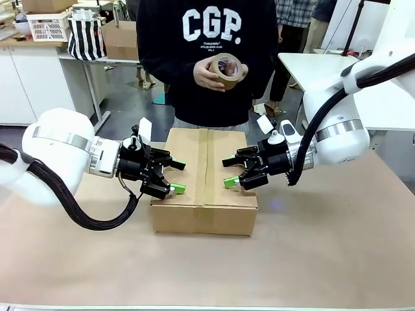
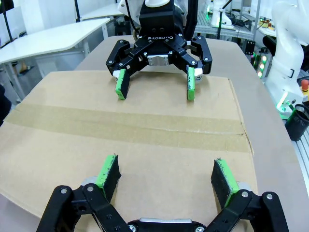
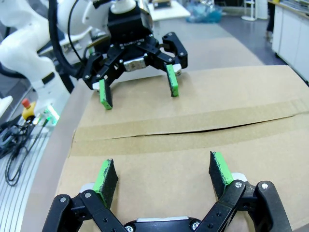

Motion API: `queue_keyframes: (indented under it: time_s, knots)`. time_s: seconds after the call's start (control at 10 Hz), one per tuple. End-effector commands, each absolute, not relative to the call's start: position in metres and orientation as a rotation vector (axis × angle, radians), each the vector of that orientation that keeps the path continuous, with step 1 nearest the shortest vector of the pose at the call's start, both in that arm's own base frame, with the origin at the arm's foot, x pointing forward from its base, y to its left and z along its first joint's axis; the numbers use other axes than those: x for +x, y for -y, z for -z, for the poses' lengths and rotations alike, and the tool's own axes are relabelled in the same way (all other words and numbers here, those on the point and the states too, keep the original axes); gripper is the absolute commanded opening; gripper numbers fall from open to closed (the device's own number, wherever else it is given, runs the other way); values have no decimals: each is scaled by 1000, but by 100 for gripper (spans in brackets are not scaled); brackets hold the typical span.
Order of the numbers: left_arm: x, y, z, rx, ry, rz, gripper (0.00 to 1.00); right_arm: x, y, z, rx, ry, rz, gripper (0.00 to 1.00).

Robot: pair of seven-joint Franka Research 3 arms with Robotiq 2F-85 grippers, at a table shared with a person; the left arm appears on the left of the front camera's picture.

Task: Pack the gift set into the box.
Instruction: Press and hold the closed box until the human finishes sealing it.

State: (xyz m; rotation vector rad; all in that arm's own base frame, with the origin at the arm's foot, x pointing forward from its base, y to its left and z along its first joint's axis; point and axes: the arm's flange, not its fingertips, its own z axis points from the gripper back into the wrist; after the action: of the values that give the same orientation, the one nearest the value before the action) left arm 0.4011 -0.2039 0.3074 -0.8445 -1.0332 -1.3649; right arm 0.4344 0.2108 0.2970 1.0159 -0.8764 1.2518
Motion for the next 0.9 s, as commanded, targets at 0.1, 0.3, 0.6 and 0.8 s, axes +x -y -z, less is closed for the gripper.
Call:
queue_keyframes:
  time_s: [0.1, 0.3, 0.6, 0.8]
  knots:
    - [398, 203, -305, -834, 1034, 1355, 100, 434, -210, -294, 1017, 870, -1246, 100]
    - [398, 203, -305, -834, 1034, 1355, 100, 434, -210, -294, 1017, 870, -1246, 100]
    - [398, 203, -305, -834, 1034, 1355, 100, 434, -210, -294, 1017, 870, -1246, 100]
    - [398, 203, -305, -834, 1034, 1355, 100, 434, -210, -294, 1017, 870, -1246, 100]
